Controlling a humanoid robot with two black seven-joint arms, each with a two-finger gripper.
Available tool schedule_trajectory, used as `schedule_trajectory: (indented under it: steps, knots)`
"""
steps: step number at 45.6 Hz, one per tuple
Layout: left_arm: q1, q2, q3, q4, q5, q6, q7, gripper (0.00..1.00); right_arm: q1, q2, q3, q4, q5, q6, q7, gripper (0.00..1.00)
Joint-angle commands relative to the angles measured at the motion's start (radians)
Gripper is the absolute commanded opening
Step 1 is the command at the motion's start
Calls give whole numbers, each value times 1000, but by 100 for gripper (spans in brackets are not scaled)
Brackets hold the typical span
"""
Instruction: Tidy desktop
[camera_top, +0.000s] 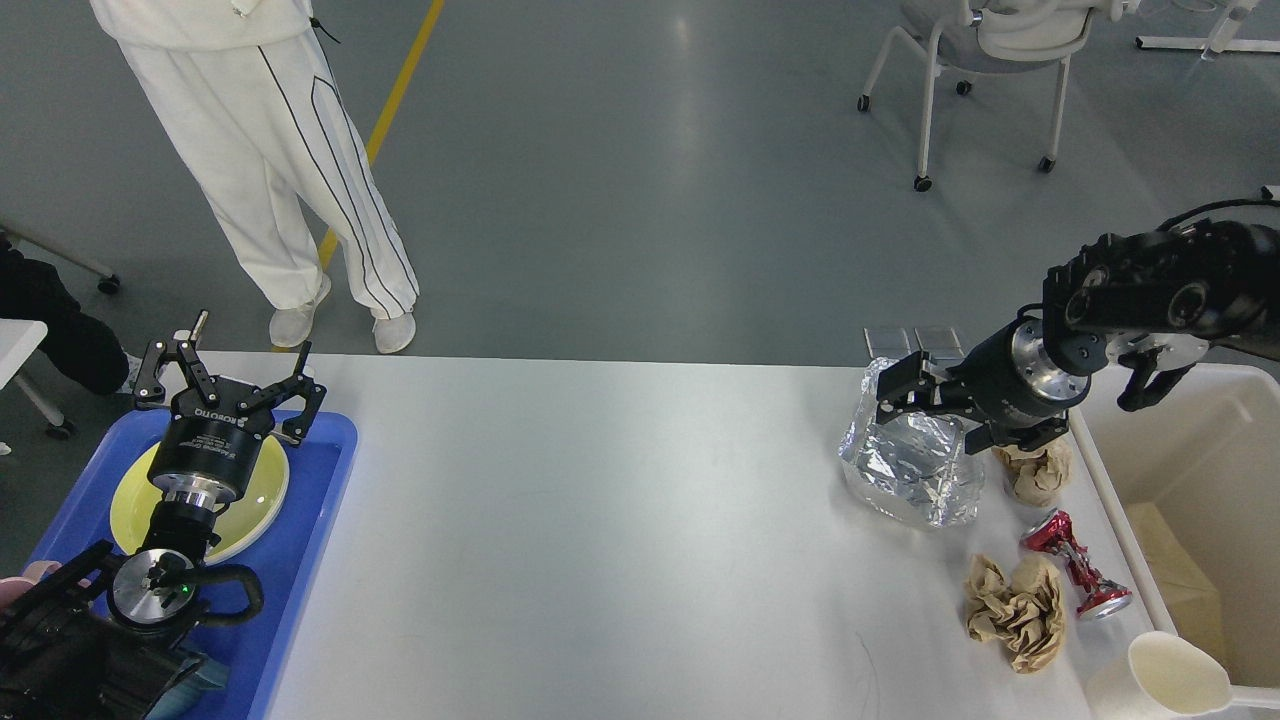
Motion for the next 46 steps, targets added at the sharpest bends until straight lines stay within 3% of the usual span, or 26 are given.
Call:
schedule_trajectory:
  steps: [1,8,21,27,34,41,46]
  knots:
    - [0,0,0,0,0,0,0,97,72,1,-1,219,-22,-36,-21,100]
    - [0,0,0,0,0,0,0,97,65,-8,-19,242,-27,-53,-20,100]
    - [0,0,0,0,0,0,0,97,-136,-156,-39,46,-77,-85,-18,100]
    - [0,0,0,0,0,0,0,97,-265,-170,-31,-66,-77,-163,-15,100]
    - [0,0,0,0,0,0,0,97,-403,-165,-19,-189,-81,-246,0,100]
    - [0,0,0,0,0,0,0,97,-461,-159,-19,-237,-143,-257,54,100]
    - [0,0,0,0,0,0,0,97,-469,-159,-14,-234,-147,-257,62,100]
